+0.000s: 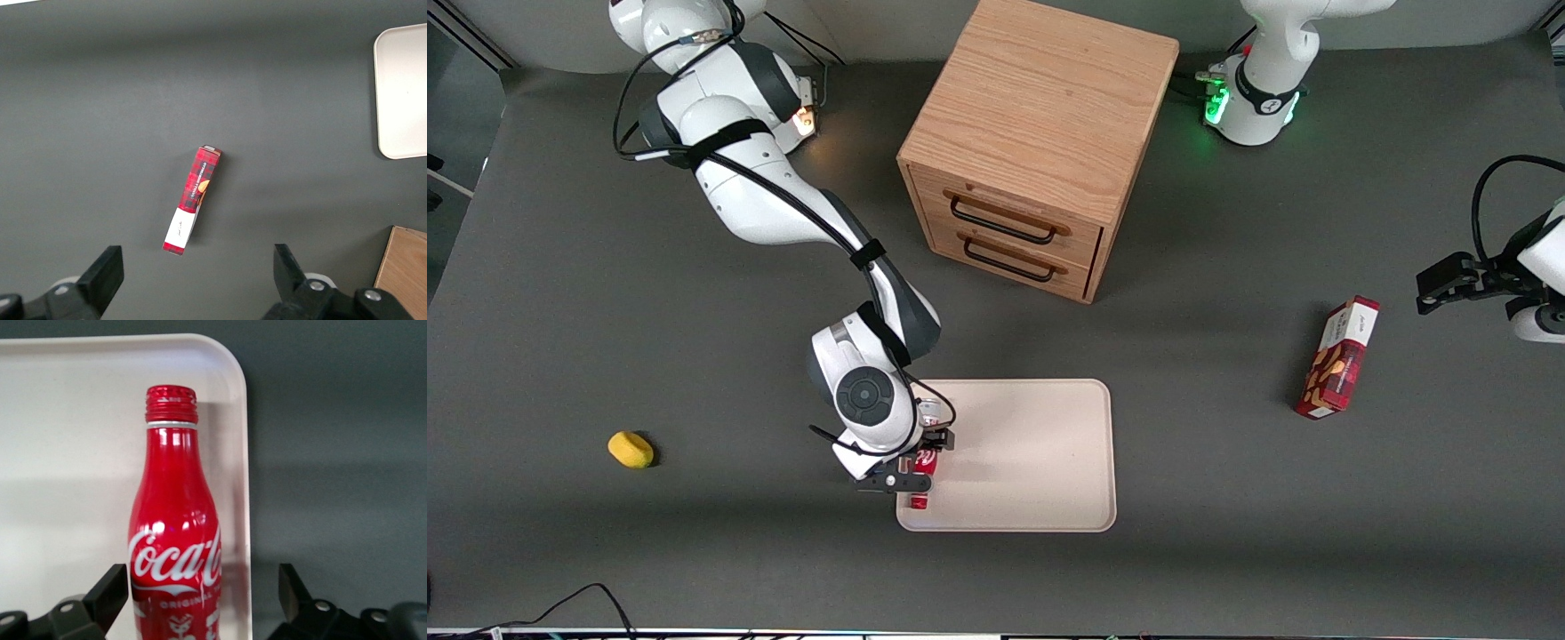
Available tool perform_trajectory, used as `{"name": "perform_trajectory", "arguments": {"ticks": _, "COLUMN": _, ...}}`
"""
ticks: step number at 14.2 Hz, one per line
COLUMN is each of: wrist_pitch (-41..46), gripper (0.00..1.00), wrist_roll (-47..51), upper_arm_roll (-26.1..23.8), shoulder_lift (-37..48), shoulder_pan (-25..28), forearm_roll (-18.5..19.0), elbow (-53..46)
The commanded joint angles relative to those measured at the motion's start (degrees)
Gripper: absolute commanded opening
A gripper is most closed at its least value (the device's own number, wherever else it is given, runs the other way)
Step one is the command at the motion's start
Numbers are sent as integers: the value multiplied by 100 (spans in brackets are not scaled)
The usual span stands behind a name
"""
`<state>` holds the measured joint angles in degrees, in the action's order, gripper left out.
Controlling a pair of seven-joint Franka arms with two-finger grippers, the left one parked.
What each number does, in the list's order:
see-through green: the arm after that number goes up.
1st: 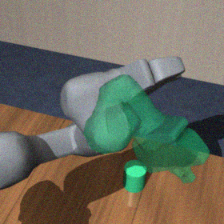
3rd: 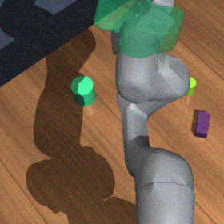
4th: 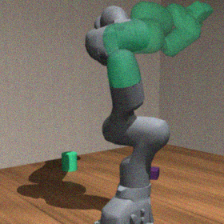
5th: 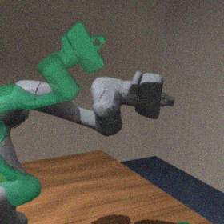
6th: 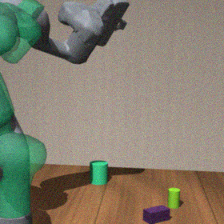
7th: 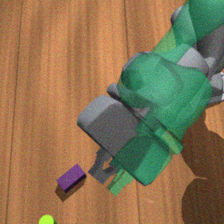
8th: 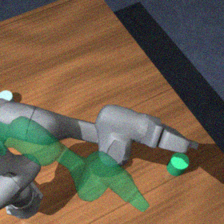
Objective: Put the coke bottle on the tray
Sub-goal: 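Lower the bottle onto the tray, laying it down, and open the gripper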
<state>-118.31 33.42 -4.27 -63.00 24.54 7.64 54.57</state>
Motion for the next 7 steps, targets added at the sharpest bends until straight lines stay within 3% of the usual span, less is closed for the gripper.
{"name": "perform_trajectory", "arguments": {"ticks": 1, "wrist_pitch": 159, "gripper": 100, "wrist_roll": 147, "upper_arm_roll": 14, "shoulder_lift": 104, "shoulder_pan": 60, "forearm_roll": 54, "elbow": -8}}
{"name": "perform_trajectory", "arguments": {"ticks": 7, "wrist_pitch": 440, "gripper": 100, "wrist_roll": 252, "upper_arm_roll": -12, "shoulder_lift": 183, "shoulder_pan": 69, "forearm_roll": 19, "elbow": -8}}
